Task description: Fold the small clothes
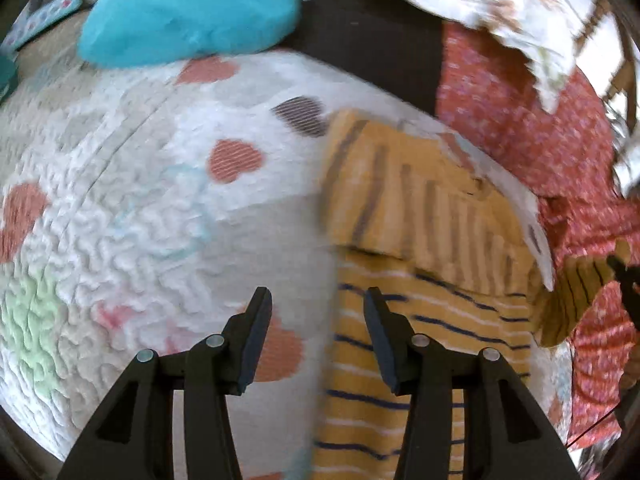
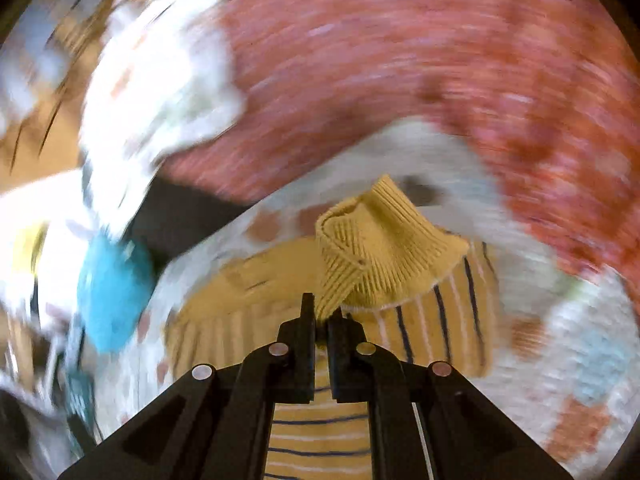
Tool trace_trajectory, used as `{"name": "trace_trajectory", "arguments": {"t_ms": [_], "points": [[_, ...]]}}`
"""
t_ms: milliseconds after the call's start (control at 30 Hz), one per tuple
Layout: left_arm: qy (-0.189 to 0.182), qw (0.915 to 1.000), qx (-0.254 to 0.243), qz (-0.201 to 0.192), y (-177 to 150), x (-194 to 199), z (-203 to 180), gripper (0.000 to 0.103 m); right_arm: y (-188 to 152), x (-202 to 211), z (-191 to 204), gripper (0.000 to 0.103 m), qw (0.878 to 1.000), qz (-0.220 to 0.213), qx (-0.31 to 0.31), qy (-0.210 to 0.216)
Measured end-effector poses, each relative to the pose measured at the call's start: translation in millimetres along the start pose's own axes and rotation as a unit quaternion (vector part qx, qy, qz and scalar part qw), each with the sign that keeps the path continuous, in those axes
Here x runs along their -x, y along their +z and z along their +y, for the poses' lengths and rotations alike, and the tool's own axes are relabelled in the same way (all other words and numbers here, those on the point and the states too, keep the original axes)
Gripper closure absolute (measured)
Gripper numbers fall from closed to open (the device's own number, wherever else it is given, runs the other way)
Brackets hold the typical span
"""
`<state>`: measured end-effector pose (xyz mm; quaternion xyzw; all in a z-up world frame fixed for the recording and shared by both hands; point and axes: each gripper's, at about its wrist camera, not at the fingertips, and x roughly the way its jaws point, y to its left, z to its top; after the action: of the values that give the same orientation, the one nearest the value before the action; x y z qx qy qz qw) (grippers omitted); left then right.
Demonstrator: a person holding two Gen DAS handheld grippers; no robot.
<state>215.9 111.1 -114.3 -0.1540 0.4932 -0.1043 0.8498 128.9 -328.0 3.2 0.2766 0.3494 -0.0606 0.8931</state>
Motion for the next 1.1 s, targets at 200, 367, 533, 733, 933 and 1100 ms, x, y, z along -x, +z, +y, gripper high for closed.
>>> {"name": "trace_trajectory", "arguments": {"t_ms": [200, 367, 533, 733, 933, 1100], "points": [[0.007, 0.9964, 0.084, -0.011, 20.3, 1.0, 43.0, 0.057, -41.0, -109.9, 154.8, 0.098, 0.987, 0.078, 0.132, 0.055], [-0.011, 0.9929, 0.118, -0.007, 29.9, -4.0, 54.6, 0.056, -90.7, -194.0, 230.1, 0.098, 0.969, 0.146, 0.182, 0.076], [-0.017, 0.9928, 0.118, -0.001, 32.5, -10.3, 50.3, 0.056, -126.1, -228.9, 265.3, 0.098, 0.955, 0.176, 0.225, 0.075], [-0.020, 0.9924, 0.121, 0.009, 31.9, -18.1, 48.2, 0.056, -143.5, -230.3, 261.8, 0.071, 0.939, 0.210, 0.258, 0.086], [-0.033, 0.9923, 0.116, 0.026, 28.4, -24.9, 42.2, 0.055, -107.1, -167.3, 205.7, 0.070, 0.960, 0.164, 0.200, 0.111], [-0.047, 0.9923, 0.097, 0.061, 21.1, -40.8, 24.9, 0.055, -71.3, -177.8, 82.6, 0.070, 0.978, 0.167, 0.119, -0.040]]}}
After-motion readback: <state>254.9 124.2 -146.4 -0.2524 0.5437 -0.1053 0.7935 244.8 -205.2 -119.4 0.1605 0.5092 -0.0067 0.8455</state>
